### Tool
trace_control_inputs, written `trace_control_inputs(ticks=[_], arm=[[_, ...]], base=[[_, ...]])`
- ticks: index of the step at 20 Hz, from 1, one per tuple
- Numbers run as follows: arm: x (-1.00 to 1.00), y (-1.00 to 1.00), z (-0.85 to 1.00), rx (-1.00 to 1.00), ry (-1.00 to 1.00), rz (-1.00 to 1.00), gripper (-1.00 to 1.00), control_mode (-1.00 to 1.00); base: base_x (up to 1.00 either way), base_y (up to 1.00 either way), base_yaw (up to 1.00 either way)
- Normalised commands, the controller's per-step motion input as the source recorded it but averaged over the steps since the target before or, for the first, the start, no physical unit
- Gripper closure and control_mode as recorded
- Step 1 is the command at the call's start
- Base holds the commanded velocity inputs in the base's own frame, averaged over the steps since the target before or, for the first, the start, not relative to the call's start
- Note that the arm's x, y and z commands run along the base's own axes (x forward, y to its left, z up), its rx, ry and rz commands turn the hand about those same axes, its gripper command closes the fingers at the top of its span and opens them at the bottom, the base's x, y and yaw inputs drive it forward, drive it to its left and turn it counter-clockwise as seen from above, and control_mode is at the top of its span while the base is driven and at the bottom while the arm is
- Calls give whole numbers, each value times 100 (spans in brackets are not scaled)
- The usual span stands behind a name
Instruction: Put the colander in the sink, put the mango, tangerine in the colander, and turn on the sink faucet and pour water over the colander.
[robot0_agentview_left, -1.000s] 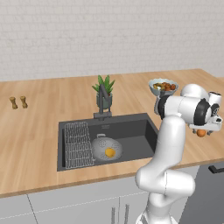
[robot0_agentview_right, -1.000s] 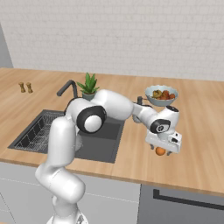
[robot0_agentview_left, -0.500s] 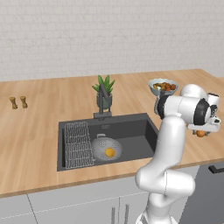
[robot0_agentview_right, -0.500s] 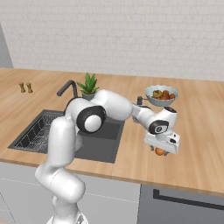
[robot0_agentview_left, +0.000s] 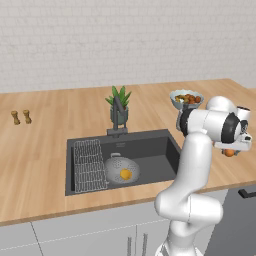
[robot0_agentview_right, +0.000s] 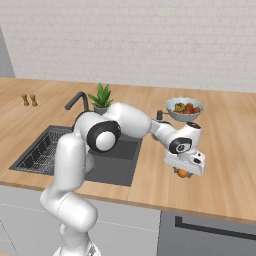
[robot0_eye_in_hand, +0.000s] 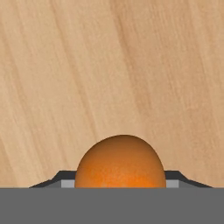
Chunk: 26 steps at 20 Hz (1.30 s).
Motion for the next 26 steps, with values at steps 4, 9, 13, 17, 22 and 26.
trace_control_inputs(ticks=[4,9,13,17,22,26], arm=[[-7,15,13,0,0,0,100,-100],[-5,49,22,0,0,0,100,-100],[-3,72,18,0,0,2,100,-100],[-6,87,7,0,0,5,100,-100],[-11,95,0,0,0,9,100,-100],[-1,89,0,0,0,10,100,-100]], base=[[0,0,0],[0,0,0],[0,0,0],[0,0,0],[0,0,0],[0,0,0]])
